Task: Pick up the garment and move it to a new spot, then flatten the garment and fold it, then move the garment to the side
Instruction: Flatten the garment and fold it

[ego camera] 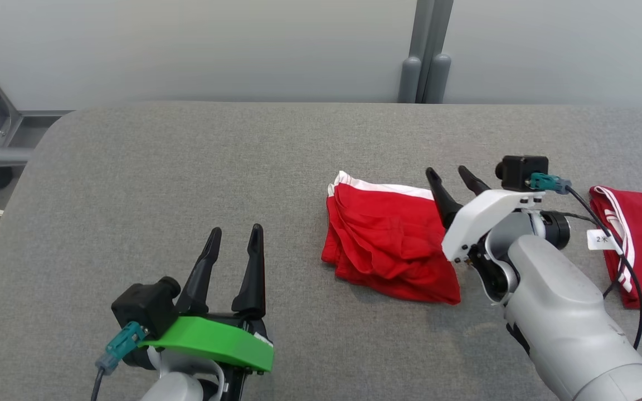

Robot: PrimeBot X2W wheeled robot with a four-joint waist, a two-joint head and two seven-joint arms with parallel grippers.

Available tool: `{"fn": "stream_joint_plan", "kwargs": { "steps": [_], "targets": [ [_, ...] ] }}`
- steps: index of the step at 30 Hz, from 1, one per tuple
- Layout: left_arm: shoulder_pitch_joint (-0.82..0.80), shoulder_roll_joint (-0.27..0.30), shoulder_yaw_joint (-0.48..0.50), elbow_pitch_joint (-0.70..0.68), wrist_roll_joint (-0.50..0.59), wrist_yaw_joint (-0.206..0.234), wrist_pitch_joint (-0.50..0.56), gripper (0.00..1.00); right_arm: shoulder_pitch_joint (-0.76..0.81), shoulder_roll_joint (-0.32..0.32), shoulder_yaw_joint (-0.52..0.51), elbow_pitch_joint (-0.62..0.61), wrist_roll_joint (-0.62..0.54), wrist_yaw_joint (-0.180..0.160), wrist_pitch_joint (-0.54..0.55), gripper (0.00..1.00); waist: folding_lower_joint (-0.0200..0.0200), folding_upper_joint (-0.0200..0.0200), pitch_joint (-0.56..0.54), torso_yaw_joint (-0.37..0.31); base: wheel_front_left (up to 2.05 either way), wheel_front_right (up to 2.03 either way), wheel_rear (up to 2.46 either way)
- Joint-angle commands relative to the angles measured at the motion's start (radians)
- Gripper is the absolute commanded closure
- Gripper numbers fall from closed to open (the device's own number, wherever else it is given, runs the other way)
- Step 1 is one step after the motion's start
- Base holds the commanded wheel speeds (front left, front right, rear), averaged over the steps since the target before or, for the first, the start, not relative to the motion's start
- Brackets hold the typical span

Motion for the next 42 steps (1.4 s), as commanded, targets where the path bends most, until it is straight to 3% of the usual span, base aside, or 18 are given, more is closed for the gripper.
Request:
{"fn": "stream_joint_plan", "kwargs": {
  "steps": [1, 3, 4, 12, 23, 42],
  "targets": [
    [0.017, 0.006, 0.001, -0.001, 0.003, 0.003, 0.001, 0.00, 0.020, -0.004, -0.008, 0.004, -0.011, 0.000, -0.006, 0.64, 0.0000, 0.0000, 0.001, -0.002, 0.00, 0.00, 0.00],
    [0.017, 0.005, -0.001, -0.003, 0.003, 0.003, 0.001, 0.00, 0.033, -0.017, -0.040, 0.000, -0.020, 0.000, -0.010, 0.95, 0.0000, 0.0000, 0.003, -0.003, 0.00, 0.00, 0.00],
    [0.016, 0.005, -0.003, -0.003, 0.003, 0.003, 0.002, 0.00, 0.042, -0.024, -0.052, -0.004, -0.024, 0.000, -0.009, 1.00, 0.0000, 0.0000, 0.005, -0.002, 0.00, 0.00, 0.00],
    [0.003, 0.002, -0.009, -0.006, 0.000, -0.003, 0.006, 0.00, 0.122, -0.052, -0.102, -0.032, -0.045, 0.000, 0.013, 1.00, 0.0000, 0.0000, 0.026, 0.016, 0.00, 0.00, 0.00],
    [-0.023, -0.003, -0.007, 0.003, 0.005, -0.007, 0.005, 0.00, 0.169, -0.031, -0.078, -0.039, -0.039, 0.000, 0.024, 1.00, 0.0000, 0.0000, 0.059, 0.084, 0.00, 0.00, 0.00],
    [-0.026, -0.006, 0.001, 0.006, 0.002, -0.011, -0.002, 0.00, 0.170, 0.026, 0.178, -0.050, -0.017, 0.000, 0.053, 1.00, 0.0000, 0.0000, 0.067, 0.122, 0.00, 0.00, 0.00]
  ]
}}
